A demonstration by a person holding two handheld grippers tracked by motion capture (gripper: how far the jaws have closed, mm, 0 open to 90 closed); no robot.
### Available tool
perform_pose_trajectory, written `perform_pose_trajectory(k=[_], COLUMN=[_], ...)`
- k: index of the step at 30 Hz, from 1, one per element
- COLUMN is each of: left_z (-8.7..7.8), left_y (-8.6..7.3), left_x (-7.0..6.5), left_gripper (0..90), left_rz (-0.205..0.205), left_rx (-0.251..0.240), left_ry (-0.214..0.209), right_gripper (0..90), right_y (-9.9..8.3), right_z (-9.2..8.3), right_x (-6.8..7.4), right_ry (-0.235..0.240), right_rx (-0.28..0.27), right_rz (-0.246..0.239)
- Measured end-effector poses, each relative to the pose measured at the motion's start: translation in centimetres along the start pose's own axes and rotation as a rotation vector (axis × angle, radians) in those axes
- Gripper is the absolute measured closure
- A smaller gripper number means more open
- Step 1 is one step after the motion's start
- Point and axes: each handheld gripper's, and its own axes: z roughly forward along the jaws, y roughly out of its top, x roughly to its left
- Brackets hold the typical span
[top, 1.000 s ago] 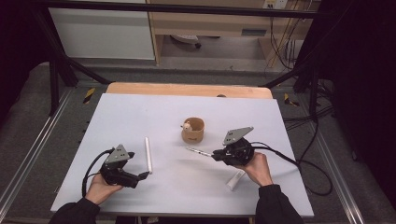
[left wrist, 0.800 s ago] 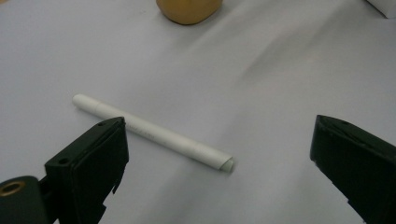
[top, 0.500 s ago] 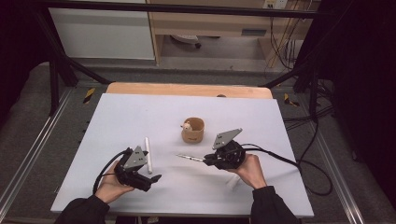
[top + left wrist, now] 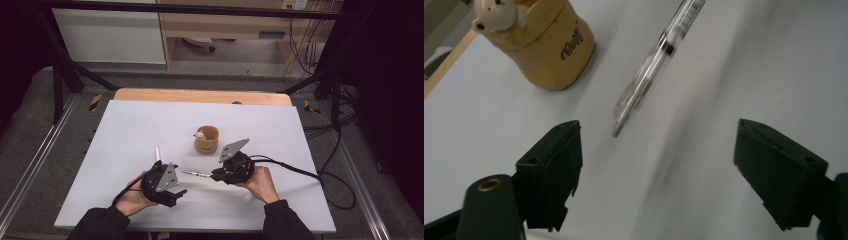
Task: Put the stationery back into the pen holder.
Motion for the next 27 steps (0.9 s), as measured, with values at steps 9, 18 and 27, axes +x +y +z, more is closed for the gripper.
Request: perform_pose_trajectory(k=[9, 18, 27], left_z=[1.1, 2.5, 3.4], left_y=[1.5, 2.4, 3.4], left_x=[-1.1, -2.1, -3.0], left_gripper=[34.9, 52.5, 70.0], left_rz=[0.116, 0.225, 0.340], left_rx=[-0.016, -0.006, 0.013], left_ry=[0.040, 0.079, 0.096], right_gripper=[80.3, 80.4, 80.4], right_y=[0.5, 0.4, 0.3], right_z=[0.9, 1.3, 1.4], right_x=[0.2, 0.5, 0.7], right_ry=[0.023, 0.034, 0.041], right_rx=[0.014, 0.025, 0.023], right_rz=[0.008, 0.015, 0.014])
